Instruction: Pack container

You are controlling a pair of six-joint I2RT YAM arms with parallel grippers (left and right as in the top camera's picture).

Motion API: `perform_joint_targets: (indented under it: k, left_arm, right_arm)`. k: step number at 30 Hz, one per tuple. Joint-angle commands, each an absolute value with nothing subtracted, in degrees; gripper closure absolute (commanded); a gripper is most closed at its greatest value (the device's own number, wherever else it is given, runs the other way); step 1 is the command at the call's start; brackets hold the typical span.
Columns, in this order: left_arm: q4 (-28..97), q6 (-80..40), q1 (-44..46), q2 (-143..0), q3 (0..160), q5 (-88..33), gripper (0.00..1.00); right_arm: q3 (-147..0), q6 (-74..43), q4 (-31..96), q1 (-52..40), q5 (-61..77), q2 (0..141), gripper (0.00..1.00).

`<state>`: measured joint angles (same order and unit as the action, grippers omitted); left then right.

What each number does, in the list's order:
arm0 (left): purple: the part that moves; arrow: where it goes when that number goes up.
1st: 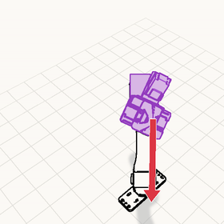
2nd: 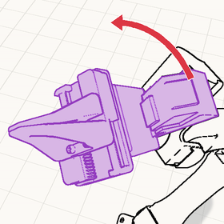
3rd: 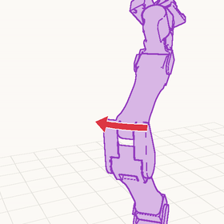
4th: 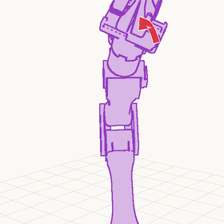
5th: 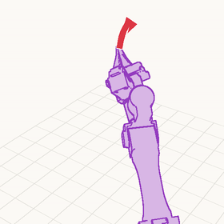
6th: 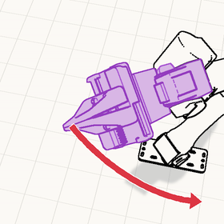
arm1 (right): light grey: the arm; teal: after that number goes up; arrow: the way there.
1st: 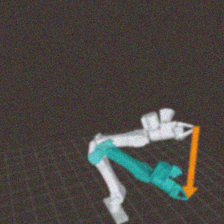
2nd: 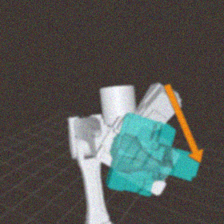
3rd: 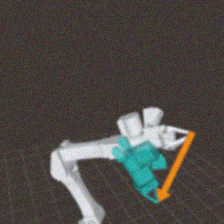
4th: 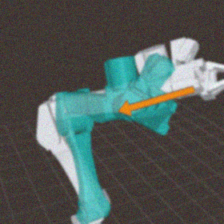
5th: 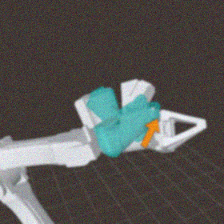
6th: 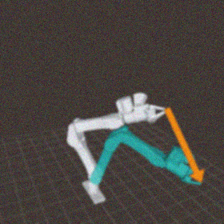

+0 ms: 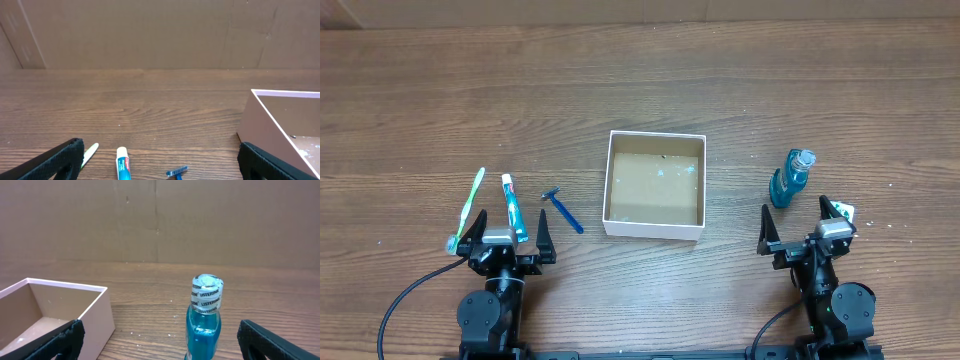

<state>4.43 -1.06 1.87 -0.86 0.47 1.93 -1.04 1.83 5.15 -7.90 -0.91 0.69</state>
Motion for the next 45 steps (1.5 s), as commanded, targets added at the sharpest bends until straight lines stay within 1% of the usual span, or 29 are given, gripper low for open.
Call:
perform_joint_targets:
  k: [1,4,8,12,16,22,28,32,36,39,43,45]
  left_arm:
    - [4.23,-0.01,1.85,-0.25,0.27,1.85,0.0]
    - [4.23,-0.01,1.85,-0.25,0.27,1.85,0.0]
    - [4.21,-1.72,1.85,-0.25,0.27,1.85,0.0]
    - [4.23,-4.95,1.85,-0.25,0.27,1.87,0.0]
    - [4.36,-6.9,1.85,-0.27,0.49,0.64,0.0]
    - [7.03,-7.94,1.85,-0.67,4.6,0.01,0.0]
    - [13.56,-7.73,1.85,-7.75,14.87,0.93,0.0]
    - [16.19,-7.73,1.85,-16.36,23.75,1.91,0.0]
    - [22.9,-7.7,1.85,-27.24,34.5,2.0,0.0]
    - [31.07,-7.73,1.85,-36.05,43.09,1.91,0.0]
    - [42.94,-7.75,1.85,-46.41,53.98,1.85,0.0]
    - [47.86,-7.73,1.85,-50.65,58.46,1.85,0.0]
  right_arm:
    - [-0.49,-2.44,4.62,-7.75,-2.87,0.16,0.0]
    - [-0.49,-4.97,4.54,-7.75,-3.95,0.19,0.0]
    - [-0.49,-5.3,4.38,-7.75,-4.99,0.19,0.0]
    - [-0.49,-12.49,4.19,-7.75,-7.62,0.21,0.0]
    - [-2.0,-12.43,5.37,-7.75,-7.68,1.45,0.0]
    - [-8.58,-12.05,5.32,-7.75,-7.66,10.83,0.0]
    - [-22.63,-12.05,7.33,-7.75,-7.49,26.39,0.0]
    - [-36.69,-12.01,16.73,-7.75,-7.46,39.0,0.0]
    - [-53.23,-11.79,30.63,-7.75,-7.42,52.6,0.0]
    - [-64.01,-11.75,40.23,-7.75,-7.49,61.08,0.0]
    - [-76.14,-6.9,52.21,-7.75,-7.01,71.29,0.0]
    - [-79.94,-5.54,56.97,-7.75,-4.93,74.85,0.0]
